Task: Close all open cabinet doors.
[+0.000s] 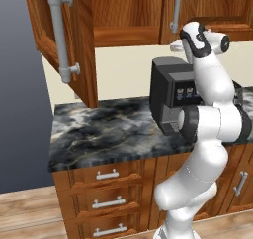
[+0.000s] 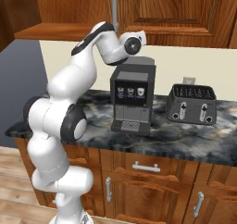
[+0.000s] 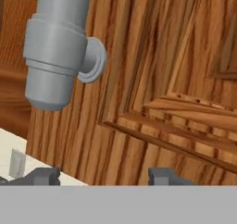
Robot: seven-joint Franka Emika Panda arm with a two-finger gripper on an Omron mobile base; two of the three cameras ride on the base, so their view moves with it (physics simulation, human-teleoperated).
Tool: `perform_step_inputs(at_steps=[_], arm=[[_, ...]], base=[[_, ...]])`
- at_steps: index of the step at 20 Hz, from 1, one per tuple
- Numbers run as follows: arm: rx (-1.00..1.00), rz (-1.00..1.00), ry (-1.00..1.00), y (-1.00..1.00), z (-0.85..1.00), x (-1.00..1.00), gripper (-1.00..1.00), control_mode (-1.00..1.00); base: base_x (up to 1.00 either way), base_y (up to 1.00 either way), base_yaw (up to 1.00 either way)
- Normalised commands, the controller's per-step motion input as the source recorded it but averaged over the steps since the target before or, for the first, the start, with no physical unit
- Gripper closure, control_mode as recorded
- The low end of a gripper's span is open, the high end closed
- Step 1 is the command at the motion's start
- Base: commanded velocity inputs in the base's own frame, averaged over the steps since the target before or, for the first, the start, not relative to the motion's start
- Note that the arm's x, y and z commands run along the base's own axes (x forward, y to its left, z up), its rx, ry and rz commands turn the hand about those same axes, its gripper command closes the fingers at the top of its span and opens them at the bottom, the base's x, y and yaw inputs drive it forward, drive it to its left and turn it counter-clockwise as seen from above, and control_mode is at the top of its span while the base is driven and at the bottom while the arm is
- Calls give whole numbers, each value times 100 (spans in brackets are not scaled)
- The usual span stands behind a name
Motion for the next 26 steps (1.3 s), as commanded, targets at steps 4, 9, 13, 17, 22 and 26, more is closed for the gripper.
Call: perform_step_inputs(at_steps=[4, 9, 13, 17, 22, 26], arm=[[-16, 8, 4, 67, -85, 0, -100, -100], [-16, 10, 0, 66, -64, -27, -100, -100], [-12, 12, 0, 50, -34, -78, -100, -100], [-11, 10, -2, 44, -8, -99, -100, -100], [-11, 6, -2, 38, 0, -100, -100, -100], [-10, 3, -1, 33, 0, -100, -100, -100]], base=[[0, 0, 0], [0, 0, 0], [0, 0, 0], [0, 0, 0], [0, 0, 0], [0, 0, 0]])
